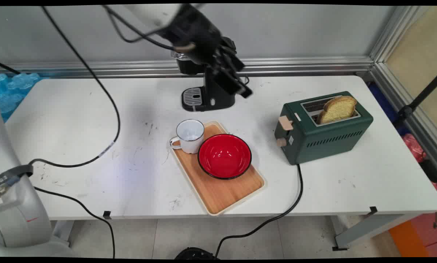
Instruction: Press the toaster switch
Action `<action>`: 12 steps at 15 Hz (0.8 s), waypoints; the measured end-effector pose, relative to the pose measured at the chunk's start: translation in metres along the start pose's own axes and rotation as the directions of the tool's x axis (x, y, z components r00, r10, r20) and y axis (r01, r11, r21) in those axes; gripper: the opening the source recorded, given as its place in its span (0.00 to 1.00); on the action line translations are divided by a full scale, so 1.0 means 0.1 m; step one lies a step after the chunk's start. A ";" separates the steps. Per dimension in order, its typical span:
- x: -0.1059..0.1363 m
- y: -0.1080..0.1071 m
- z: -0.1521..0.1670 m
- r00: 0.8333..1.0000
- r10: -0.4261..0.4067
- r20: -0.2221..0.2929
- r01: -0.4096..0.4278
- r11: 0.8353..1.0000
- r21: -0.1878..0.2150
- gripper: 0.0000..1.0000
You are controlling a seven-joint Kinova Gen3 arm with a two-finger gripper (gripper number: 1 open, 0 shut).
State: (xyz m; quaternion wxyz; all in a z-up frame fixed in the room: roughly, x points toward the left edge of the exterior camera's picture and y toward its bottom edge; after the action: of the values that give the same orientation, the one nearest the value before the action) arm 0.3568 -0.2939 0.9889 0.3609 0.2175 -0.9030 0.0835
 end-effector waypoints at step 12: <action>0.45 0.03 1.31 0.988 -0.083 0.128 0.079 0.996 0.035 0.00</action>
State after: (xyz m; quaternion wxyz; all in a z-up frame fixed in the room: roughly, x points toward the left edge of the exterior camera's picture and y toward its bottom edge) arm 0.2458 -0.3468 0.9249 0.3016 0.2641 -0.9136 0.0680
